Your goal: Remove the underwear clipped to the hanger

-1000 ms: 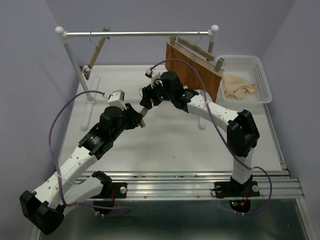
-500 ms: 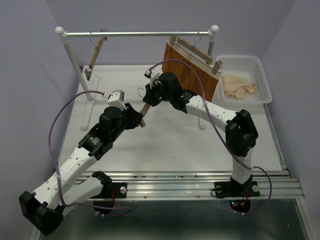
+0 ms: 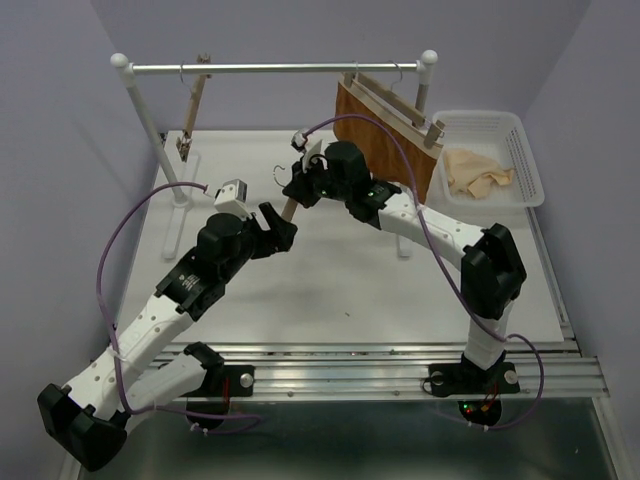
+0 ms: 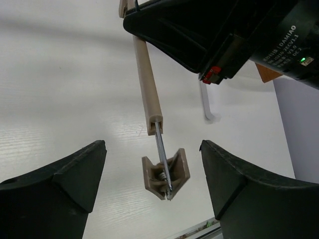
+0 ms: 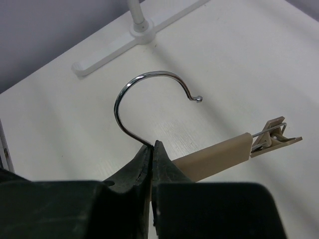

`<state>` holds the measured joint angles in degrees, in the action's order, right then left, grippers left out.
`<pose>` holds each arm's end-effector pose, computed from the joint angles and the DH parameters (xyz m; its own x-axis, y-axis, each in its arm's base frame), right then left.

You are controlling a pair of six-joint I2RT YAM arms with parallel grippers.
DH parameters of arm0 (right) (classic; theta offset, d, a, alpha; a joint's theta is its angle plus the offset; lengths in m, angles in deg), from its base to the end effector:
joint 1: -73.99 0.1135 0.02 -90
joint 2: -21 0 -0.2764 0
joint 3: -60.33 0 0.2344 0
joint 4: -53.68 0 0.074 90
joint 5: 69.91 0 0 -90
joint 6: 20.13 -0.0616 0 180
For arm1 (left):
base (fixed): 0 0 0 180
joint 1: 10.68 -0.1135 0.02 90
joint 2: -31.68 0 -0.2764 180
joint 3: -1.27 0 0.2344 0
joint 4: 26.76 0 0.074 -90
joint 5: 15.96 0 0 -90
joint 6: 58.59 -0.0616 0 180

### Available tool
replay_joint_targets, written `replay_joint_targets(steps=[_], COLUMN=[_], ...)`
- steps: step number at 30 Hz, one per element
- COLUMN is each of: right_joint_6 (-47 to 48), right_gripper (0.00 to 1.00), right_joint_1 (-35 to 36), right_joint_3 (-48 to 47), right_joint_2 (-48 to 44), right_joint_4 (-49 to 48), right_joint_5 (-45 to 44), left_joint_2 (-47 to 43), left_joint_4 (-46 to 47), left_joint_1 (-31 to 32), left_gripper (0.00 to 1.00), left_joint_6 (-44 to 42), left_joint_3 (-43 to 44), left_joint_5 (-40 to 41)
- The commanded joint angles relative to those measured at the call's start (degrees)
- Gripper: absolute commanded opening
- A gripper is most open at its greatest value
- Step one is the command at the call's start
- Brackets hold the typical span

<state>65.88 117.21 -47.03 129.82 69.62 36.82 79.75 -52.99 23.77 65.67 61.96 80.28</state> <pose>0.3306 0.3351 0.3294 -0.2770 -0.1688 -0.9459 -0.8388 0.5228 0.1523 0.1650 -0.1051 0.3385 -0.4279 -0.3851 -0.8177 0.2835 0.8018 -0.5260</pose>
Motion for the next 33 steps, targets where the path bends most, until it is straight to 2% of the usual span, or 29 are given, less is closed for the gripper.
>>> replay_joint_targets(steps=[1,8,13,16,17,20,21,22,23,25,26,27,30,33], right_joint_6=[3.10,8.54,9.18,8.56,8.30,8.47,8.38,8.30,8.21,7.51,7.59,7.51,6.28,5.14], right_gripper=[0.01,0.01,0.01,0.01,0.01,0.01,0.01,0.01,0.01,0.01,0.01,0.01,0.01,0.33], right_joint_1=[1.07,2.21,3.27,3.27,3.27,3.27,3.27,3.27,3.27,3.27,3.27,3.27,3.27,3.27], right_joint_3=[4.36,11.74,15.27,16.24,16.24,16.51,16.94,16.95,16.95,17.03,16.86,16.77,15.89,15.63], right_joint_2=[-6.42,-10.89,-12.40,-12.75,-12.75,-12.92,-13.10,-13.10,-13.28,-13.45,-13.54,-13.63,-13.80,-14.77], right_joint_4=[-9.87,-17.00,-22.44,-24.13,-24.31,-25.10,-25.45,-25.54,-25.28,-25.45,-25.01,-24.75,-22.20,-20.88], right_joint_5=[2.52,3.49,0.41,-2.14,-3.62,-4.34,-4.34,-4.34,-4.34,-5.39,-5.57,-5.57,-6.01,-6.27], left_joint_2=[-1.14,2.63,5.62,6.59,7.03,7.56,7.73,7.82,8.17,8.44,8.79,8.96,9.84,10.20], left_joint_4=[3.31,5.59,7.88,7.80,7.53,7.53,7.62,7.53,7.27,7.09,6.92,6.74,6.04,5.69], left_joint_1=[0.17,0.26,0.26,0.26,0.26,0.17,0.26,0.26,0.17,0.26,0.26,0.26,0.26,0.35], left_gripper=[0.92,0.95,0.92,0.78,0.68,0.56,0.46,0.42,0.30,0.19,0.04,0.00,0.00,0.00], left_joint_6=[0.46,0.37,0.19,0.10,0.19,0.37,0.37,0.28,0.28,0.11,-0.07,-0.16,-1.04,-3.14], left_joint_3=[0.19,1.24,2.12,2.65,2.74,2.65,2.65,2.74,2.82,3.17,3.44,3.70,4.76,6.24], left_joint_5=[0.97,1.14,-0.61,-0.18,-0.09,0.09,0.26,0.44,0.70,1.67,1.76,2.02,4.65,7.02])
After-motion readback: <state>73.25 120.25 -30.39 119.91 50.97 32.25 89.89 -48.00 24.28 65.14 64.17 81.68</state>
